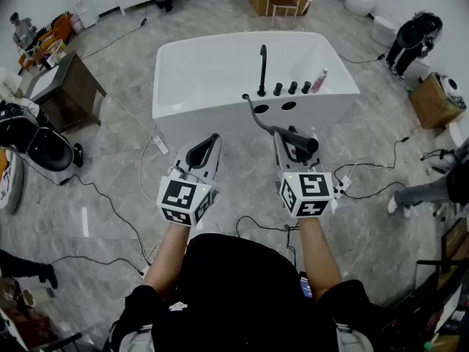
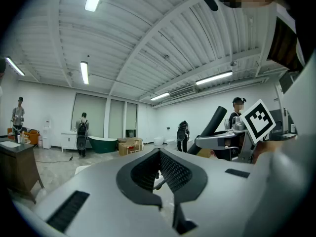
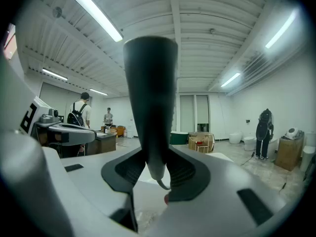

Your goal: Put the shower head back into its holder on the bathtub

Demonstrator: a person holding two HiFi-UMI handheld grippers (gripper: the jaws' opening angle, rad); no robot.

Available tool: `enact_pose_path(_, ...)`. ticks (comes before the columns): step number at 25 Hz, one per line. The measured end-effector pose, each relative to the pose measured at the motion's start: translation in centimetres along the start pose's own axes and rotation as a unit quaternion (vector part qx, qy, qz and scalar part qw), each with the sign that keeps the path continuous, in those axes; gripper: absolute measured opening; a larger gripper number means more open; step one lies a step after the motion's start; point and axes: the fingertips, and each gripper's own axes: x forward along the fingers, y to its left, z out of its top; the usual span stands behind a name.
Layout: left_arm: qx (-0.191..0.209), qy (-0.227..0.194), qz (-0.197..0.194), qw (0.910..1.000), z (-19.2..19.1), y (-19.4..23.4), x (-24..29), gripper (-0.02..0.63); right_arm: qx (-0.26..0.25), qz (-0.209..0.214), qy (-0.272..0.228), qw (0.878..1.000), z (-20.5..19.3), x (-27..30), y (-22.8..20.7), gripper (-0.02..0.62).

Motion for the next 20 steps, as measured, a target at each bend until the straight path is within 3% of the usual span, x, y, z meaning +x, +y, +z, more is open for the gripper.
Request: enact_pose_path(20, 0.005, -0.009, -0.004, 0.9999, -1.0, 1.4, 2.7, 0.014, 0.007, 0.018, -0.029, 0.999, 1.1, 2.8, -0.6, 0.138)
